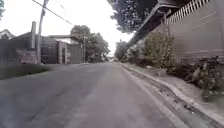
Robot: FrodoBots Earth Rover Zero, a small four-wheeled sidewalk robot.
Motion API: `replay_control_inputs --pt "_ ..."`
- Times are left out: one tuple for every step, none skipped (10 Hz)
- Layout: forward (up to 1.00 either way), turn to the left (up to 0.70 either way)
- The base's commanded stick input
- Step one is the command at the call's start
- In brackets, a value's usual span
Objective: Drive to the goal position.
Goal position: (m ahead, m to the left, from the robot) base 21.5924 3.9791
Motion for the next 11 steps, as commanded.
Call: replay_control_inputs --pt "1.00 -0.40" --pt "1.00 0.00" --pt "1.00 0.00" --pt "1.00 0.00" --pt "1.00 0.00" --pt "1.00 0.00" --pt "1.00 0.00" --pt "1.00 0.00" --pt "1.00 0.00" --pt "1.00 0.00" --pt "1.00 0.00"
